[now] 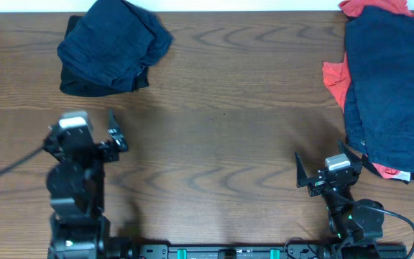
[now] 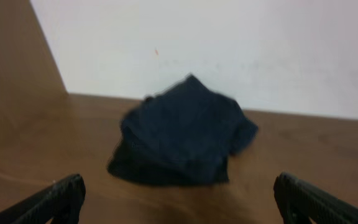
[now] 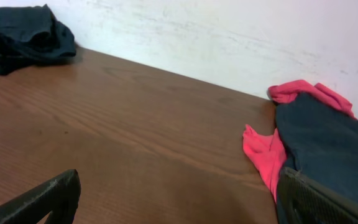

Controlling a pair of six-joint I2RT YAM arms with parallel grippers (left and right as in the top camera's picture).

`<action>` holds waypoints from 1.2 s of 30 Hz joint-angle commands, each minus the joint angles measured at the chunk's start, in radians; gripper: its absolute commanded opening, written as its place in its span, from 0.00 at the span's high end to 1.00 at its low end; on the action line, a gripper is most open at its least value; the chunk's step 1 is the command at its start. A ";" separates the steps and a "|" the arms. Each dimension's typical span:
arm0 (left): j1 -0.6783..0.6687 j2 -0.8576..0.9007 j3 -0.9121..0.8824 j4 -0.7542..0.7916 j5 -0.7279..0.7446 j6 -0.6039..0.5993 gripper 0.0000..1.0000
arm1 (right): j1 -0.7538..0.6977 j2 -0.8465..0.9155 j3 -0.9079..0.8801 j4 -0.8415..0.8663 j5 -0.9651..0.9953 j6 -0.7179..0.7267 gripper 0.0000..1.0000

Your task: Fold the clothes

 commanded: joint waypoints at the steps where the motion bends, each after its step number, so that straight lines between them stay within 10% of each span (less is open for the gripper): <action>1: 0.002 -0.093 -0.148 0.080 0.088 -0.002 0.02 | -0.007 -0.007 -0.006 0.002 0.003 0.011 0.01; 10: 0.002 -0.329 -0.431 0.250 0.155 -0.002 0.02 | -0.007 -0.007 -0.006 0.002 0.003 0.011 0.01; 36: 0.002 -0.506 -0.473 0.249 0.154 -0.001 0.02 | -0.007 -0.007 -0.006 0.002 0.003 0.011 0.01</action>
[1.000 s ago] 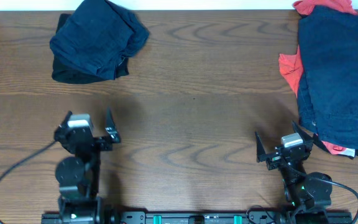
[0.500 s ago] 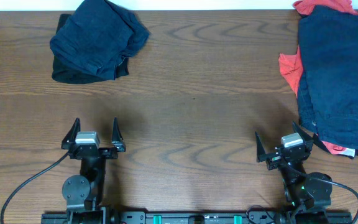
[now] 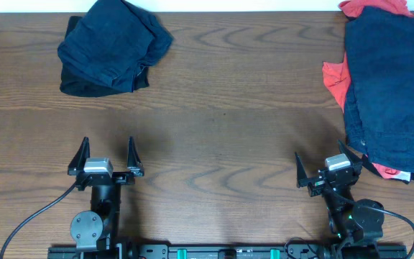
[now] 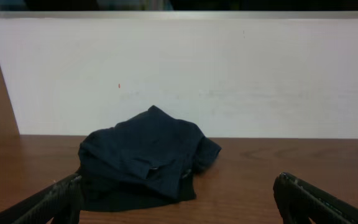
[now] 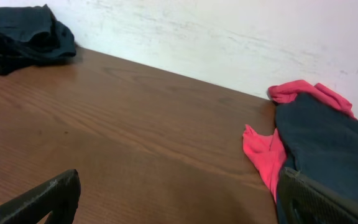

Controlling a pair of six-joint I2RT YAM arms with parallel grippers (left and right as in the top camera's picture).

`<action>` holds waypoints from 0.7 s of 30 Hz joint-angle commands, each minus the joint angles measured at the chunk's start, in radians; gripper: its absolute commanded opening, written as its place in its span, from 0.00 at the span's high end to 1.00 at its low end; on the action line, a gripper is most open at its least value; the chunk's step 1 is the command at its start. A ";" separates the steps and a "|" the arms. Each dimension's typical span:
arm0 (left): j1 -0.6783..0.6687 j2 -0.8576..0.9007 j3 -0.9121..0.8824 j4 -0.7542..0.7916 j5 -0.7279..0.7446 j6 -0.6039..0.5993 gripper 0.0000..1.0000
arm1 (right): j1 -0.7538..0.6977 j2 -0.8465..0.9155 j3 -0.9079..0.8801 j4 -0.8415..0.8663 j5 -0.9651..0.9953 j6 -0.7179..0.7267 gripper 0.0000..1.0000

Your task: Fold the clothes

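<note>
A folded dark navy garment (image 3: 110, 47) lies at the far left of the table, also facing my left wrist camera as a rumpled bundle (image 4: 145, 158). At the far right a large navy garment (image 3: 390, 86) lies spread over a red one (image 3: 334, 79); the red cloth (image 5: 266, 155) and navy cloth (image 5: 328, 149) show in the right wrist view. My left gripper (image 3: 106, 155) rests low at the near left edge, open and empty, well short of the bundle. My right gripper (image 3: 329, 164) sits at the near right, open and empty, beside the navy cloth's near corner.
The wooden table (image 3: 228, 108) stretches between the two piles. A white wall (image 4: 229, 74) backs the far edge. A black cable (image 3: 34, 212) trails from the left arm's base, another (image 3: 401, 219) from the right arm's.
My left arm has drawn back toward the near edge and lowered, its open gripper now pointing straight at the navy bundle. The right arm and all the clothes stayed put.
</note>
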 commanded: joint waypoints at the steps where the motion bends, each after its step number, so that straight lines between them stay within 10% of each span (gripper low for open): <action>1: 0.002 -0.010 -0.034 0.007 0.010 -0.001 0.02 | -0.007 -0.006 -0.006 0.003 0.002 0.011 0.01; 21: 0.002 -0.011 -0.050 -0.229 0.010 -0.001 0.02 | -0.007 -0.006 -0.006 0.003 0.002 0.011 0.01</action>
